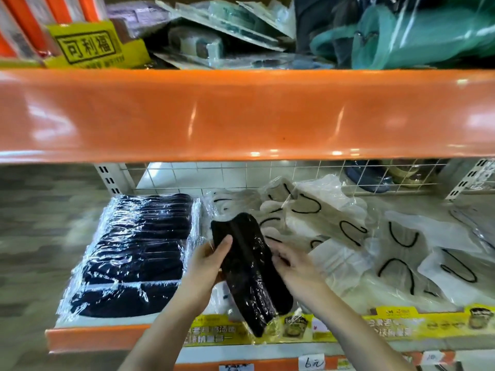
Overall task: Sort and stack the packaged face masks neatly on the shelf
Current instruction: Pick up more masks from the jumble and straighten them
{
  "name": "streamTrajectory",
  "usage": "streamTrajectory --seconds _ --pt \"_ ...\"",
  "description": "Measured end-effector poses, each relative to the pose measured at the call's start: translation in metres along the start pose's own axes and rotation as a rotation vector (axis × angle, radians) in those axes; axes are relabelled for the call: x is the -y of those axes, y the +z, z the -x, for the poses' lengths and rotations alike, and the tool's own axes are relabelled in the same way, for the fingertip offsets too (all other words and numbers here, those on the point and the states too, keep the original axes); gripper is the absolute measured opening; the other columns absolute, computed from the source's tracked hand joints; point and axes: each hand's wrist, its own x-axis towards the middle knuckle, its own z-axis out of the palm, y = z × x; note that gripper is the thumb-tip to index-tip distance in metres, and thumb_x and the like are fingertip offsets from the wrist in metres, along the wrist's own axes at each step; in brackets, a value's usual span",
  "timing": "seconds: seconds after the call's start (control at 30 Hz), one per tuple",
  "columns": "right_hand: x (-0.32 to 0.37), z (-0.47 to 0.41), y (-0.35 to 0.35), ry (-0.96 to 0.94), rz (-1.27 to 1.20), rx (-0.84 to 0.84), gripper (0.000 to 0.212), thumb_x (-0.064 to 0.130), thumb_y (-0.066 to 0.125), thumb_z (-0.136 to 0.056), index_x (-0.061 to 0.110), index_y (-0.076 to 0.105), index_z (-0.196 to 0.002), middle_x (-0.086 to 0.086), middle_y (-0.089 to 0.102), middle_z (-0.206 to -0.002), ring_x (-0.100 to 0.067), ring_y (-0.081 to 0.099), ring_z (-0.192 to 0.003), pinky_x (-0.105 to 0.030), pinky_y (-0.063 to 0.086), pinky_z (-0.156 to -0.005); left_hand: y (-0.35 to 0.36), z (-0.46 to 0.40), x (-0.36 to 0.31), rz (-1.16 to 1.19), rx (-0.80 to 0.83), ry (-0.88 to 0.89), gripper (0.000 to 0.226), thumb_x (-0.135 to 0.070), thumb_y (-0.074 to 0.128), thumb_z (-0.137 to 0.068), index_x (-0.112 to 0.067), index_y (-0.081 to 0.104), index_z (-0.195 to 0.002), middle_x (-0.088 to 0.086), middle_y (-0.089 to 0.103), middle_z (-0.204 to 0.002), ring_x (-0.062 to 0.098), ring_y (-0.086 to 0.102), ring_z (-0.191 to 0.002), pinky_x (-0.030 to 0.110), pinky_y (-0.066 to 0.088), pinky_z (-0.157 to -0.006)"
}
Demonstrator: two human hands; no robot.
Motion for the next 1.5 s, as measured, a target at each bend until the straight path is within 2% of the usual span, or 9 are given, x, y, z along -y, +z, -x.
streamTrajectory --seconds 0.13,0.3,0.47,0.63,0.77,0.9,1.17,1.33,1.5 --pt "0.009 -0.01 0.018 -0.066 0.217 -0.109 0.027 0.017 0.05 -0.096 0.016 0.06 -0.121 0.004 0.057 -0.114 -0.012 0.056 -0.109 -0.016 0.04 -0.092 -0.026 -0.004 -0.003 0.048 -0.113 0.054 0.016 -0.013 0.053 -0.095 -0.006 0.067 -0.093 0.01 0.073 -0.085 0.021 0.069 -0.08 0.032 0.056 -0.064" --pt "0.034 -0.003 0.05 -0.396 0.691 -0.061 0.067 0.061 0.046 -0.079 0.019 0.052 -0.13 0.0 0.052 -0.129 -0.016 0.05 -0.116 -0.033 0.046 -0.095 -0.048 -0.005 -0.003 0.154 -0.229 0.095 0.019 -0.009 0.045 -0.099 -0.008 0.063 -0.092 0.005 0.071 -0.076 0.015 0.069 -0.068 0.028 0.055 -0.056" --pt "0.027 -0.006 0.08 -0.447 0.904 0.089 0.08 0.023 0.084 -0.05 0.015 0.06 -0.126 -0.003 0.063 -0.121 -0.019 0.066 -0.099 -0.032 0.055 -0.083 -0.071 -0.002 -0.003 0.201 -0.321 0.08 0.017 -0.004 0.045 -0.098 -0.003 0.06 -0.09 0.017 0.068 -0.085 0.019 0.068 -0.067 0.026 0.055 -0.053" --pt "0.037 -0.013 0.087 -0.427 0.852 0.102 0.068 0.002 0.072 -0.067 0.016 0.053 -0.131 0.001 0.06 -0.119 -0.02 0.064 -0.1 -0.032 0.055 -0.07 -0.1 0.006 0.0 -0.654 -0.609 0.463 0.069 -0.012 0.065 -0.088 -0.008 0.028 -0.147 0.012 0.044 -0.141 0.023 0.041 -0.129 0.035 0.034 -0.108" --pt "0.048 -0.013 0.097 -0.468 0.809 -0.001 0.073 0.001 0.081 -0.046 0.012 0.063 -0.116 -0.005 0.059 -0.116 -0.023 0.064 -0.098 -0.031 0.058 -0.068 -0.139 0.012 0.006 -1.265 -0.502 1.092 0.045 -0.044 0.045 -0.096 -0.013 0.049 -0.129 0.005 0.055 -0.131 0.023 0.044 -0.126 0.036 0.033 -0.105" --pt "0.063 -0.008 0.113 -0.604 0.815 0.004 0.07 0.005 0.079 -0.058 0.01 0.058 -0.124 -0.009 0.053 -0.124 -0.027 0.054 -0.112 -0.038 0.053 -0.088 -0.166 0.019 0.008 -1.442 -0.346 1.266 0.03 -0.029 0.053 -0.095 -0.009 0.069 -0.111 0.004 0.065 -0.121 0.021 0.058 -0.116 0.038 0.044 -0.094" --pt "0.062 -0.01 0.162 -0.81 0.846 -0.015 0.051 0.009 0.034 -0.08 0.015 0.064 -0.121 -0.005 0.062 -0.124 -0.023 0.056 -0.117 -0.036 0.044 -0.099 -0.207 0.034 0.018 -1.476 -0.454 1.173 0.027 -0.002 0.052 -0.086 -0.007 0.074 -0.099 0.002 0.071 -0.108 0.018 0.067 -0.101 0.033 0.048 -0.088" --pt "0.049 -0.007 0.179 -0.765 0.864 0.087 0.052 0.012 0.035 -0.077 0.017 0.064 -0.119 -0.003 0.063 -0.122 -0.02 0.059 -0.115 -0.036 0.047 -0.098 -0.219 0.035 0.033 -1.49 -0.411 1.094 0.032 -0.005 0.045 -0.086 -0.007 0.075 -0.097 0.002 0.072 -0.104 0.018 0.068 -0.098 0.028 0.045 -0.089" --pt "0.031 -0.006 0.182 -0.704 0.876 0.2 0.049 0.048 0.031 -0.098 0.022 0.061 -0.125 0.003 0.06 -0.129 -0.014 0.056 -0.12 -0.034 0.047 -0.099 -0.225 0.033 0.047 -1.442 -0.396 0.977 0.035 -0.015 0.042 -0.09 -0.009 0.076 -0.095 -0.001 0.072 -0.102 0.018 0.068 -0.1 0.027 0.045 -0.09"
